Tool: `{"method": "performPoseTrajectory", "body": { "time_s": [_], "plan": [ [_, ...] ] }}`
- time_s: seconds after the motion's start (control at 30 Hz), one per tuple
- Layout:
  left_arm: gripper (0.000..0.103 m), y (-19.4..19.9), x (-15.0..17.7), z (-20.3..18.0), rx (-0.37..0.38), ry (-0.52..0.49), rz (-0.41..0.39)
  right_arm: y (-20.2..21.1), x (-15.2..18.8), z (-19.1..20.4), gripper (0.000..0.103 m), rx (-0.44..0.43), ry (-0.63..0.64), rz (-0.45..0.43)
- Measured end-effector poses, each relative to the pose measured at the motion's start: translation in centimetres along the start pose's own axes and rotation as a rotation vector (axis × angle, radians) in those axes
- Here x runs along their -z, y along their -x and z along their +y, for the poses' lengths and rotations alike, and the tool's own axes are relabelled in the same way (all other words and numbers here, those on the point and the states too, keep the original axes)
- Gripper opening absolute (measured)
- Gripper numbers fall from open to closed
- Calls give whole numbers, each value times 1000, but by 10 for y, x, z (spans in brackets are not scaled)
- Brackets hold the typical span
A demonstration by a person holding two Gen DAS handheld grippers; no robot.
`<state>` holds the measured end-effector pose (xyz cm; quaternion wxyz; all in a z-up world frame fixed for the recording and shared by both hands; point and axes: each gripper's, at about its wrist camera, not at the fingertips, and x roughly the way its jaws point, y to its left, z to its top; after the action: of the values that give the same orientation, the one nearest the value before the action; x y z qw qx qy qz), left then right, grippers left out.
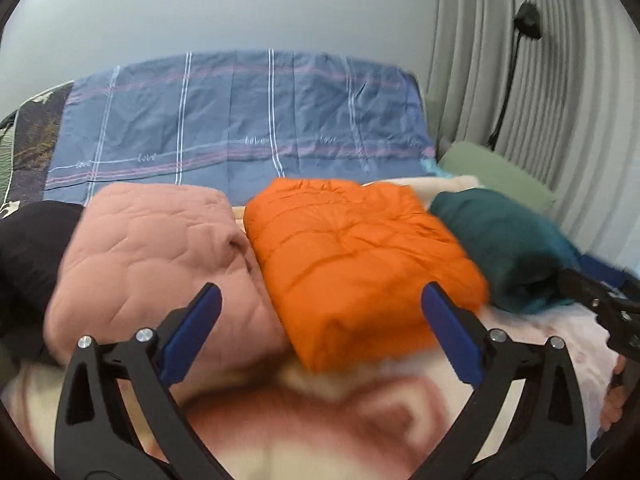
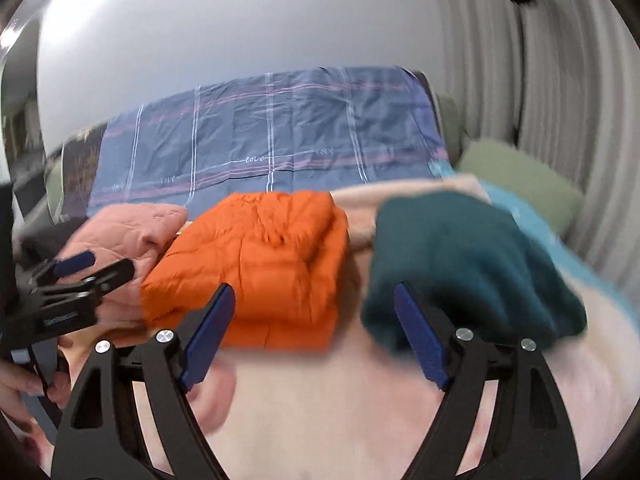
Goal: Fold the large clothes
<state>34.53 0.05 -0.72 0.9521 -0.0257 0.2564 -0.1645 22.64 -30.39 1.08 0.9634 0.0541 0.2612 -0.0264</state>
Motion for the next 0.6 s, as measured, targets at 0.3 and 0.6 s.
{"method": "performPoseTrajectory", "body": {
  "time_s": [0.3,0.6],
  "plan": [
    [101,142,48,-36,-35,-69,-79,145,54,32,98,134,116,-143],
    [101,264,109,-59,-78,-97,-140,253,99,54,102,106,91,-198]
  ]
}}
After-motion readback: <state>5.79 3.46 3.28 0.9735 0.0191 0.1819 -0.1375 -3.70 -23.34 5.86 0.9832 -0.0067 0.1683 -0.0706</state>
